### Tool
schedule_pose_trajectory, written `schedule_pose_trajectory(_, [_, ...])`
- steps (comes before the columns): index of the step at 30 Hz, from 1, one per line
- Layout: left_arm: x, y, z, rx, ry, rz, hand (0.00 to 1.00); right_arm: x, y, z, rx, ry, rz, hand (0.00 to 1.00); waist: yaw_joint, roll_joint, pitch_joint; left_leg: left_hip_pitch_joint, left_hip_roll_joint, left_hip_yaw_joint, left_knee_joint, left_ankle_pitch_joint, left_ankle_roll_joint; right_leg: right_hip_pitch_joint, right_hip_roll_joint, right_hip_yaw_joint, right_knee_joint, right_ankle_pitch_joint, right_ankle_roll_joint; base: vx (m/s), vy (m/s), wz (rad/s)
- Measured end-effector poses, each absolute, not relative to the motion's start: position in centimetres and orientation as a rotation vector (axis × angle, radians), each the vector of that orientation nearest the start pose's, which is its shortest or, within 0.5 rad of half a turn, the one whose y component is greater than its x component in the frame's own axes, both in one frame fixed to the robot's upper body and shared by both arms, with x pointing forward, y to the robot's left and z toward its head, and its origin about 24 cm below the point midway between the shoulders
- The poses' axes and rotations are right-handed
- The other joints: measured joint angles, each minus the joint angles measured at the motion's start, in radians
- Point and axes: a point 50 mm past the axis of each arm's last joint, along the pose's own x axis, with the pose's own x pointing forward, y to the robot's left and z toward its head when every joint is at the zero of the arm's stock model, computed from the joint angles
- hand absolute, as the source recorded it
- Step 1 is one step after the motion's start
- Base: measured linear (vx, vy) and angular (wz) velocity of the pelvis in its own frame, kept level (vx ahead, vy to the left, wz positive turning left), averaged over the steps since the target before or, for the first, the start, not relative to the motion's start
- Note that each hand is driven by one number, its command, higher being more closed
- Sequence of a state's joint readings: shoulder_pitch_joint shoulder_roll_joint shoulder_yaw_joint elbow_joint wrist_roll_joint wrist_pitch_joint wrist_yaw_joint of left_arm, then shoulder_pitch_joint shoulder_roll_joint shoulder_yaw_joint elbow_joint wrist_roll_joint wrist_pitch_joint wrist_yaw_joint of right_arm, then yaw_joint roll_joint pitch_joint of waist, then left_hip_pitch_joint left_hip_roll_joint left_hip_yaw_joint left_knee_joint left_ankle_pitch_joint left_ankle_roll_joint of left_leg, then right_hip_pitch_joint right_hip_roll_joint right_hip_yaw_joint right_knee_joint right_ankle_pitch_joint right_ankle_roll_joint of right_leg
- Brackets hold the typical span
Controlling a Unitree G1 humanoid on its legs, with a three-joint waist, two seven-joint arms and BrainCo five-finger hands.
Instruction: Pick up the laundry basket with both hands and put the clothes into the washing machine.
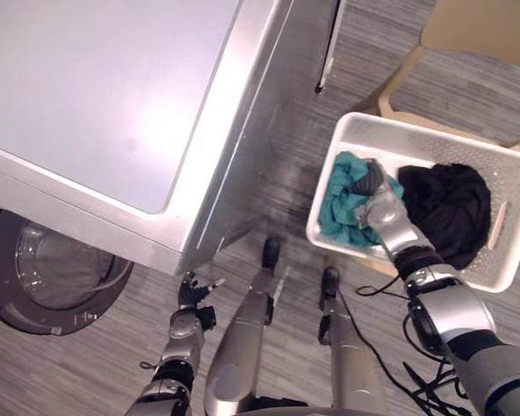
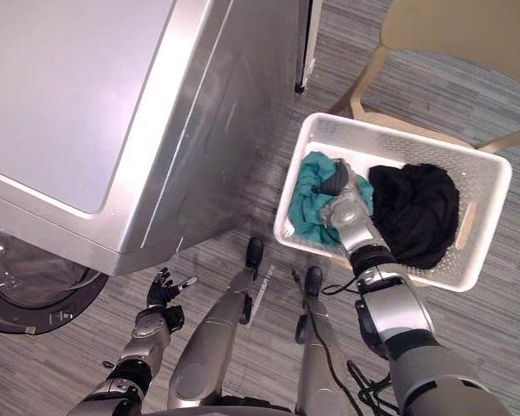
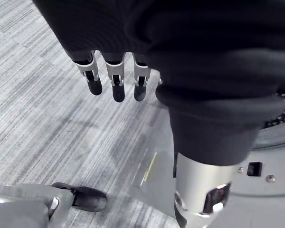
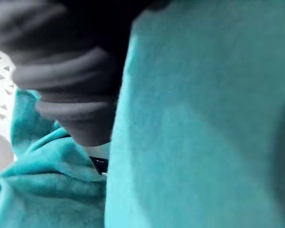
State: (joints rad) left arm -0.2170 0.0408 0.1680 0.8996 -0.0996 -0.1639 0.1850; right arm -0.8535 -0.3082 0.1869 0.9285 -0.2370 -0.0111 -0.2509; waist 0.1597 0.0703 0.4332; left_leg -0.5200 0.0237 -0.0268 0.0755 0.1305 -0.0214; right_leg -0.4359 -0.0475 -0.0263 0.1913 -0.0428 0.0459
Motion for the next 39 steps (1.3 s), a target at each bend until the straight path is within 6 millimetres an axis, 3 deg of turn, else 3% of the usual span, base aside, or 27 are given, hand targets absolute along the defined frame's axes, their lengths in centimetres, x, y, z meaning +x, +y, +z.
schedule_pose_trajectory(3, [24.0,18.6,-8.5,-0.078,0.53,0.333,0.0,38.3,-17.0,12.4,-0.61,-0.135,-0.146,1.0,-0.011,-0.008,0.004,0.057,0.008,0.017,-0.014,0.0,0.0,0.043,0.005,0.017,-0.002,0.0,0.0,-0.01,-0.039,-0.2])
schedule_pose_trajectory(7, [23.8,18.7,-8.6,-0.074,0.539,0.331,0.0,35.1,-17.2,14.6,-0.462,-0.335,-0.239,1.0,-0.037,-0.033,0.001,0.152,0.013,0.035,-0.042,-0.001,0.0,0.122,0.009,0.04,-0.019,0.0,0.0,-0.01,-0.02,-0.18])
schedule_pose_trajectory(9, [23.2,19.2,-9.0,-0.064,0.558,0.338,0.0,33.6,-17.1,14.2,-0.42,-0.361,-0.255,1.0,-0.045,-0.059,-0.014,0.187,0.014,0.05,-0.055,-0.002,0.0,0.149,0.011,0.059,-0.032,0.0,0.0,-0.01,0.001,-0.25])
schedule_pose_trajectory(13, [19.9,21.0,-10.8,-0.009,0.664,0.371,0.0,29.2,-16.6,11.4,-0.334,-0.344,-0.237,1.0,-0.087,-0.127,-0.083,0.287,0.013,0.071,-0.108,-0.002,0.001,0.233,0.01,0.076,-0.073,0.0,0.001,0.04,-0.001,-0.14])
schedule_pose_trajectory(16, [18.0,22.0,-11.7,0.033,0.725,0.379,0.0,27.4,-16.0,11.2,-0.244,-0.371,-0.192,1.0,-0.093,-0.153,-0.121,0.336,0.013,0.101,-0.118,-0.01,0.009,0.267,0.01,0.104,-0.08,0.0,0.001,0.06,0.003,-0.33])
schedule_pose_trajectory(20, [17.8,22.6,-11.6,0.067,0.725,0.357,0.0,26.3,-14.8,11.8,-0.083,-0.43,-0.09,1.0,-0.101,-0.145,-0.139,0.32,0.017,0.079,-0.01,-0.06,0.021,0.279,0.01,0.102,-0.017,-0.013,0.017,-0.01,0.0,0.08])
schedule_pose_trajectory(21, [18.0,22.7,-11.4,0.083,0.715,0.349,0.0,26.1,-14.7,11.8,-0.049,-0.431,-0.077,1.0,-0.103,-0.137,-0.141,0.308,0.024,0.057,0.013,-0.067,0.029,0.269,0.012,0.101,0.058,-0.048,0.02,-0.05,-0.035,0.74])
schedule_pose_trajectory(22, [18.4,22.9,-11.2,0.092,0.701,0.345,0.0,25.6,-14.5,11.7,-0.018,-0.432,-0.064,1.0,-0.105,-0.134,-0.142,0.309,0.018,0.021,0.032,-0.069,0.031,0.241,0.006,0.107,0.245,-0.123,0.001,-0.06,-0.107,1.17])
schedule_pose_trajectory(23, [18.4,23.0,-11.0,0.114,0.693,0.34,0.0,25.2,-14.1,11.7,0.011,-0.436,-0.039,1.0,-0.106,-0.134,-0.152,0.302,0.009,-0.028,0.054,-0.072,0.033,0.241,-0.012,0.119,0.436,-0.172,0.027,-0.04,-0.097,1.17])
schedule_pose_trajectory(24, [18.3,23.2,-11.0,0.12,0.694,0.344,0.0,25.1,-13.8,11.7,0.018,-0.438,-0.024,1.0,-0.102,-0.133,-0.168,0.288,0.006,-0.045,0.064,-0.073,0.034,0.244,-0.019,0.13,0.483,-0.184,0.04,-0.05,-0.149,0.97])
schedule_pose_trajectory(25, [18.1,23.4,-10.9,0.124,0.682,0.361,0.0,25.0,-13.0,11.9,0.027,-0.454,0.008,1.0,-0.087,-0.126,-0.192,0.253,0.003,-0.067,0.086,-0.074,0.033,0.254,-0.024,0.165,0.515,-0.192,0.044,-0.13,-0.218,0.77])
schedule_pose_trajectory(26, [18.1,23.6,-10.4,0.12,0.646,0.383,0.0,25.1,-12.0,12.7,0.041,-0.497,0.05,1.0,-0.068,-0.136,-0.216,0.205,-0.007,-0.097,0.118,-0.066,0.016,0.301,-0.029,0.212,0.461,-0.21,0.053,-0.17,-0.272,0.68])
schedule_pose_trajectory(28, [18.4,23.0,-10.1,0.11,0.616,0.387,0.0,25.3,-11.4,13.5,0.057,-0.533,0.072,1.0,-0.038,-0.125,-0.235,0.141,-0.007,-0.124,0.139,-0.042,-0.018,0.326,-0.029,0.209,0.36,-0.283,0.04,-0.25,-0.305,0.52])
schedule_pose_trajectory(29, [18.4,22.0,-9.8,0.089,0.586,0.377,0.0,25.6,-11.2,14.1,0.079,-0.552,0.087,1.0,-0.034,-0.097,-0.242,0.094,-0.004,-0.161,0.136,-0.007,-0.038,0.328,-0.022,0.151,0.301,-0.341,0.01,-0.31,-0.297,0.54])
schedule_pose_trajectory(30, [18.4,21.6,-9.7,0.082,0.577,0.368,0.0,25.6,-11.3,14.2,0.082,-0.556,0.087,1.0,-0.037,-0.082,-0.243,0.083,-0.003,-0.177,0.125,0.012,-0.035,0.328,-0.015,0.128,0.292,-0.36,0.002,-0.35,-0.3,0.79])
schedule_pose_trajectory(31, [18.4,20.5,-9.5,0.061,0.557,0.343,0.0,25.7,-11.9,14.0,0.057,-0.55,0.074,1.0,-0.039,-0.037,-0.244,0.075,0.014,-0.218,0.07,0.065,-0.018,0.324,0.017,0.081,0.285,-0.373,-0.016,-0.42,-0.295,1.1])
schedule_pose_trajectory(32, [18.8,19.0,-8.9,0.048,0.521,0.292,0.0,25.9,-12.9,13.3,0.01,-0.519,0.052,1.0,-0.046,0.001,-0.246,0.102,0.057,-0.157,-0.052,0.014,0.083,0.342,0.038,-0.001,0.229,-0.357,-0.042,-0.41,-0.295,1.38])
schedule_pose_trajectory(33, [19.1,18.5,-8.6,0.051,0.504,0.269,0.0,26.1,-13.3,13.0,0.0,-0.506,0.039,1.0,-0.066,0.004,-0.241,0.101,0.066,-0.115,-0.065,-0.05,0.126,0.351,0.025,-0.037,0.2,-0.335,-0.058,-0.43,-0.24,1.73])
schedule_pose_trajectory(35, [20.5,17.7,-5.5,0.054,0.34,0.224,0.0,26.5,-14.7,12.3,-0.019,-0.466,-0.013,1.0,-0.093,-0.026,-0.227,0.095,0.062,0.063,0.121,-0.046,0.096,0.362,-0.026,-0.163,0.149,-0.277,-0.086,-0.36,-0.214,1.67])
schedule_pose_trajectory(36, [20.7,17.7,-4.8,0.057,0.302,0.219,0.0,26.4,-14.9,12.3,-0.016,-0.467,-0.017,1.0,-0.097,-0.025,-0.228,0.104,0.063,0.082,0.16,-0.047,0.095,0.361,-0.031,-0.18,0.136,-0.263,-0.09,-0.3,-0.181,1.2])
schedule_pose_trajectory(39, [22.1,18.0,-0.8,0.063,0.097,0.213,0.0,26.3,-15.4,12.0,-0.018,-0.453,-0.02,1.0,-0.097,0.0,-0.245,0.23,0.081,0.092,0.239,-0.115,0.008,0.357,-0.036,-0.266,0.064,-0.195,-0.1,-0.26,-0.063,0.89])
